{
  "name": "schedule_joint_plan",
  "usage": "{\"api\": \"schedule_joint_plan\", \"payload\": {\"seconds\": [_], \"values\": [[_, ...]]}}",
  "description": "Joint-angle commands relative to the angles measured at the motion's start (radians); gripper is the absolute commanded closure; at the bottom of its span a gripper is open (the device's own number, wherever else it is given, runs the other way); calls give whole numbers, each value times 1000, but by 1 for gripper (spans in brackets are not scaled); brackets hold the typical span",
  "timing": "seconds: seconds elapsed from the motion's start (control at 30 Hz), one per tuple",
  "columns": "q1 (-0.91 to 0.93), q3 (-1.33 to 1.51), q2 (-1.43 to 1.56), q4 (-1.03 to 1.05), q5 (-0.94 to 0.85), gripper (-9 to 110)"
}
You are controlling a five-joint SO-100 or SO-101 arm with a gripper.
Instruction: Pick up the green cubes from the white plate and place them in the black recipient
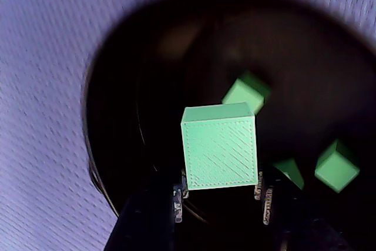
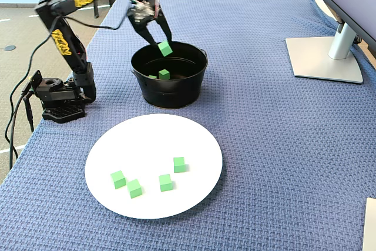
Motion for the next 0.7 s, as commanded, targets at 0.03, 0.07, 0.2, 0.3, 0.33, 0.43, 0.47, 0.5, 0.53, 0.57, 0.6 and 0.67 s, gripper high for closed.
{"api": "schedule_joint_plan", "payload": {"seconds": [0.03, 0.07, 0.2, 0.3, 0.33, 0.43, 0.47, 0.5, 0.53, 0.57, 0.6, 0.67], "values": [[-78, 31, -32, -52, -44, 97], [-83, 38, -21, -40, -100, 87], [-17, 23, 63, 17, -213, 57], [77, -60, 86, 67, -252, 57], [107, -87, 87, 83, -270, 57], [229, -121, 110, 109, -291, 61], [290, -118, 123, 101, -281, 68], [360, -109, 130, 91, -276, 75], [433, -95, 133, 81, -298, 75], [502, -67, 133, 60, -322, 75], [568, -31, 129, 25, -347, 74], [696, 25, 91, -63, -368, 73]]}}
